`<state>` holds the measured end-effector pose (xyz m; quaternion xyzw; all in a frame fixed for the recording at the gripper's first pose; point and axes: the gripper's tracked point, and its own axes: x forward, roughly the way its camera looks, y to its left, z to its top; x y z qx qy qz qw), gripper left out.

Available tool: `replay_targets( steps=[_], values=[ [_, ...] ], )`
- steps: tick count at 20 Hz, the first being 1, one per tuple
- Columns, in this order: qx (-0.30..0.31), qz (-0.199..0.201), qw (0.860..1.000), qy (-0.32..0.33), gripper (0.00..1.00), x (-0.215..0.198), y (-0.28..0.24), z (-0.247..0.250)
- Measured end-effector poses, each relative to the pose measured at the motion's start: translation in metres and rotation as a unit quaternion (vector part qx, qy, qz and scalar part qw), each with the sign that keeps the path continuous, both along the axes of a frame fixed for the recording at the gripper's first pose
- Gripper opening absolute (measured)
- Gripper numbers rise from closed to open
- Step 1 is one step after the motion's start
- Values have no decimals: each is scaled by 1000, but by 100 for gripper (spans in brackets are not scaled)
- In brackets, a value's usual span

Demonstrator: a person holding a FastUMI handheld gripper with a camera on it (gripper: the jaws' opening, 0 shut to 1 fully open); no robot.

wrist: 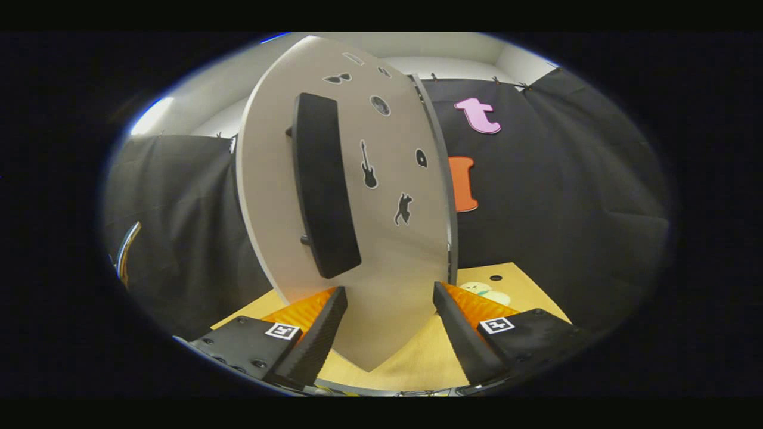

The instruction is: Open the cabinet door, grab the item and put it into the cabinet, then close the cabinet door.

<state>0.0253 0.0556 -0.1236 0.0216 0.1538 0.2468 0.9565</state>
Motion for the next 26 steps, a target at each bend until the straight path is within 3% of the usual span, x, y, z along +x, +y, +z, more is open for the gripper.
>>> replay_targets(
  steps=[12,26],
  values=[
    [-33,7,999,-23,96,21,47,-18],
    [-48,-62,996,-49,94,65,71,-33]
  ],
)
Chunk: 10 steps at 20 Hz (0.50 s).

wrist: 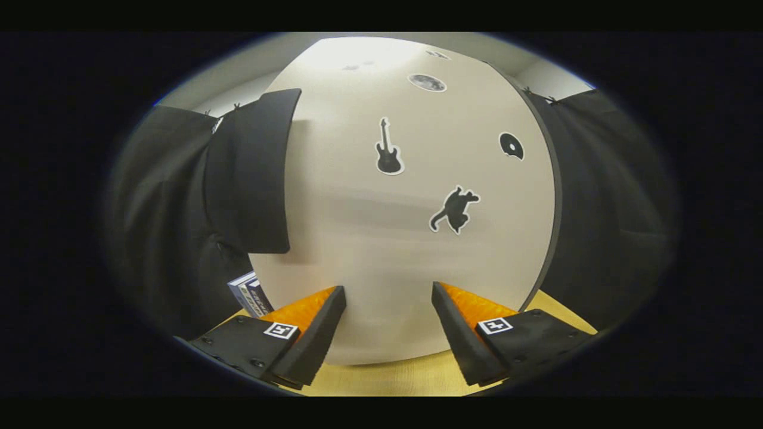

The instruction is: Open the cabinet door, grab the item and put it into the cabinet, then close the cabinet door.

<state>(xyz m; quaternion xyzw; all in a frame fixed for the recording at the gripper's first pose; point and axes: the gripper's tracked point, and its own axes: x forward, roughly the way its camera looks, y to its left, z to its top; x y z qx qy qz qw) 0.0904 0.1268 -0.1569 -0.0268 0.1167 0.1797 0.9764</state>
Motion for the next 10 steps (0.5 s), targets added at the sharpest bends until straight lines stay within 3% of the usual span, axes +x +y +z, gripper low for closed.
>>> replay_targets(
  steps=[10],
  values=[
    [-2,-37,999,1,94,14,5,-5]
  ],
)
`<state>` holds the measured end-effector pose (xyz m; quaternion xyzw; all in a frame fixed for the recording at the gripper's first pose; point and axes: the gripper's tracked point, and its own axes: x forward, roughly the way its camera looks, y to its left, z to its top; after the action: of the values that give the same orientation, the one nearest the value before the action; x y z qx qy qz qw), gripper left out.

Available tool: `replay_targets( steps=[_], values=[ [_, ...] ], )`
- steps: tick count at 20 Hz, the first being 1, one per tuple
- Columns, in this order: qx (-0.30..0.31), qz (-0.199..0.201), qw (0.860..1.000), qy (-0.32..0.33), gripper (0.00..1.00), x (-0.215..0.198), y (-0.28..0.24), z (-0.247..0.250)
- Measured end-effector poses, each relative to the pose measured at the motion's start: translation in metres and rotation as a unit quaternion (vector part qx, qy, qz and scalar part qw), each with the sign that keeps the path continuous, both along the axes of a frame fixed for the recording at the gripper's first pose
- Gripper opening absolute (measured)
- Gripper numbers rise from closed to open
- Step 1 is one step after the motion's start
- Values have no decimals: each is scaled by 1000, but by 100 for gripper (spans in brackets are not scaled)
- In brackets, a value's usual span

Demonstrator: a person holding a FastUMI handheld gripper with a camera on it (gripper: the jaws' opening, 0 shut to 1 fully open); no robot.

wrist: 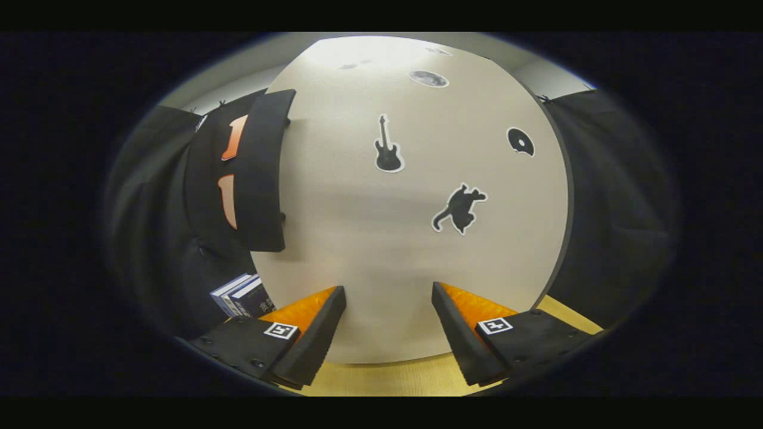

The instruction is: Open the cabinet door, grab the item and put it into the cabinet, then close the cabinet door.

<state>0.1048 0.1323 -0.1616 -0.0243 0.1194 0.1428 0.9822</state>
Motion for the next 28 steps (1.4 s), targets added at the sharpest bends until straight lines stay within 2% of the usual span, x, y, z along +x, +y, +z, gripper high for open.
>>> replay_targets(
  steps=[5,9,13,16,18,23,28],
  values=[
    [2,-11,1000,9,95,0,-1,0],
    [-11,-38,999,1,95,-6,-16,11],
    [-5,-47,999,-8,95,-38,-36,44],
    [9,-33,999,-9,95,-69,-40,73],
    [6,-38,999,-25,95,-81,-48,94],
    [14,-53,997,-57,95,-101,-60,130],
    [12,-53,997,-60,95,-109,-58,138]
  ],
)
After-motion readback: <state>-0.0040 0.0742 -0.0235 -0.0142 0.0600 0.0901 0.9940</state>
